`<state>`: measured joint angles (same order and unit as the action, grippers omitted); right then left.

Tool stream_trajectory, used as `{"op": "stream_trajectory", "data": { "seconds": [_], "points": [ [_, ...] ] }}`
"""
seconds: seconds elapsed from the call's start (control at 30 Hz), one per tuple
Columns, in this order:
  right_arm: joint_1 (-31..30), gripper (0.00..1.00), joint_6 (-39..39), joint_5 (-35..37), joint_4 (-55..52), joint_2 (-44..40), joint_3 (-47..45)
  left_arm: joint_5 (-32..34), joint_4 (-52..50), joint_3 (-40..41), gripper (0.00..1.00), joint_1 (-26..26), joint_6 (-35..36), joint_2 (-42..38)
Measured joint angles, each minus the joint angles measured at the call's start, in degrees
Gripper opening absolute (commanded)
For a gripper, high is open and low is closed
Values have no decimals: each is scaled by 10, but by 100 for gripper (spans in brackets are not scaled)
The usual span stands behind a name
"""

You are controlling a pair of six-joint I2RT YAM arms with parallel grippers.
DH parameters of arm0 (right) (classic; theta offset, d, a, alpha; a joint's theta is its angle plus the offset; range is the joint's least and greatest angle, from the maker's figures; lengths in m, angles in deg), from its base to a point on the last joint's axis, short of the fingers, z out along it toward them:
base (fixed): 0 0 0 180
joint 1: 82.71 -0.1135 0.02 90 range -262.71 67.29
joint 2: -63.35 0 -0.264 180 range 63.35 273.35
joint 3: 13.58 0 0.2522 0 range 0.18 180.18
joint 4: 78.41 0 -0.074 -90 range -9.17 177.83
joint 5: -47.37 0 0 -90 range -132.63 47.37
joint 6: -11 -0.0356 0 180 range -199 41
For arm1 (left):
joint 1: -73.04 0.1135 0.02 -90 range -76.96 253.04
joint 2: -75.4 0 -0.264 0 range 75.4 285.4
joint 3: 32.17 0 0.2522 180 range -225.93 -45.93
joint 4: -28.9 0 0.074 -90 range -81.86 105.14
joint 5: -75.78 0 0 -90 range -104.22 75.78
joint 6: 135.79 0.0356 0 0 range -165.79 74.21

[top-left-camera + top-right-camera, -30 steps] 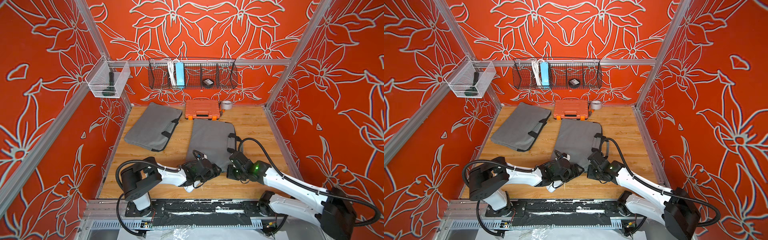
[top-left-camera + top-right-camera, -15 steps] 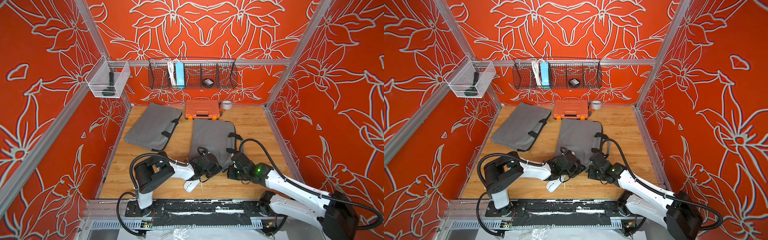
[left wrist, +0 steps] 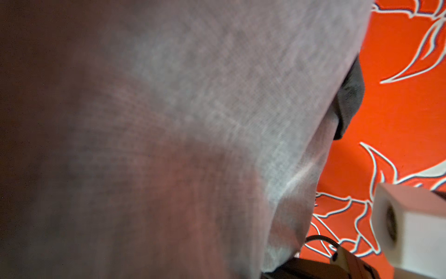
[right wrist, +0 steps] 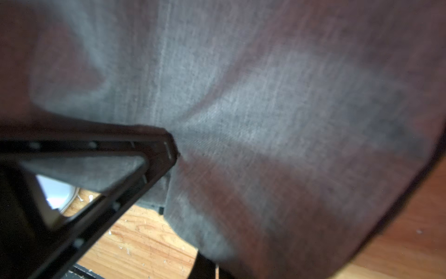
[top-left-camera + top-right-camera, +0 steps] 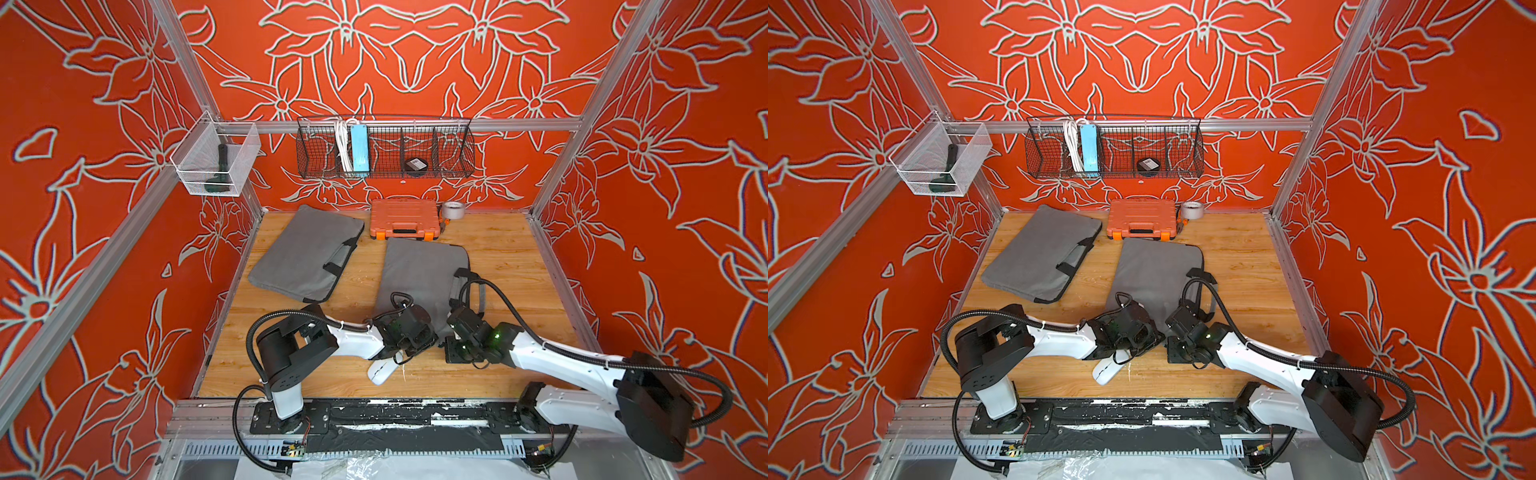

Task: Put the mouse into the laptop bag
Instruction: Unzip the zipper on the zippered laptop bag.

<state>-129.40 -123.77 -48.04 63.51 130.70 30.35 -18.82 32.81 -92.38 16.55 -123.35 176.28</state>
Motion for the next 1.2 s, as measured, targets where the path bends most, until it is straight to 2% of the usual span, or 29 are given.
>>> {"op": "stream_trajectory", "data": {
  "seconds": [0.27, 0.3, 0.37, 0.43, 0.5, 0.57, 0.73, 1.0, 1.2],
  "points": [
    [-4, 0, 5, -18, 19, -45, -2, -3, -2, 5, 0, 3, 7, -7],
    [-4, 6, 5, -20, 23, -50, -4, -3, -3, 5, 0, 3, 9, -9],
    [-4, 45, 3, -23, 24, -53, -5, -2, -7, 5, 0, 3, 12, -13],
    [-9, 54, 3, -25, 24, -55, -5, -2, -3, 6, 0, 3, 15, -13],
    [-13, 57, 0, -17, 16, -64, -5, -2, 2, 10, 0, 3, 18, -16],
    [-13, 62, -7, -4, 2, -83, -5, 0, 9, 21, 5, 3, 21, -23],
    [-7, 65, -23, 25, -25, -137, -5, 2, 14, 33, 14, 3, 30, -31],
    [16, 59, -33, 40, -48, -161, -12, 5, 21, 42, 43, 3, 45, -41],
    [22, 56, -35, 40, -39, -130, -12, 15, 23, 55, 50, 3, 56, -67]
  ]
}}
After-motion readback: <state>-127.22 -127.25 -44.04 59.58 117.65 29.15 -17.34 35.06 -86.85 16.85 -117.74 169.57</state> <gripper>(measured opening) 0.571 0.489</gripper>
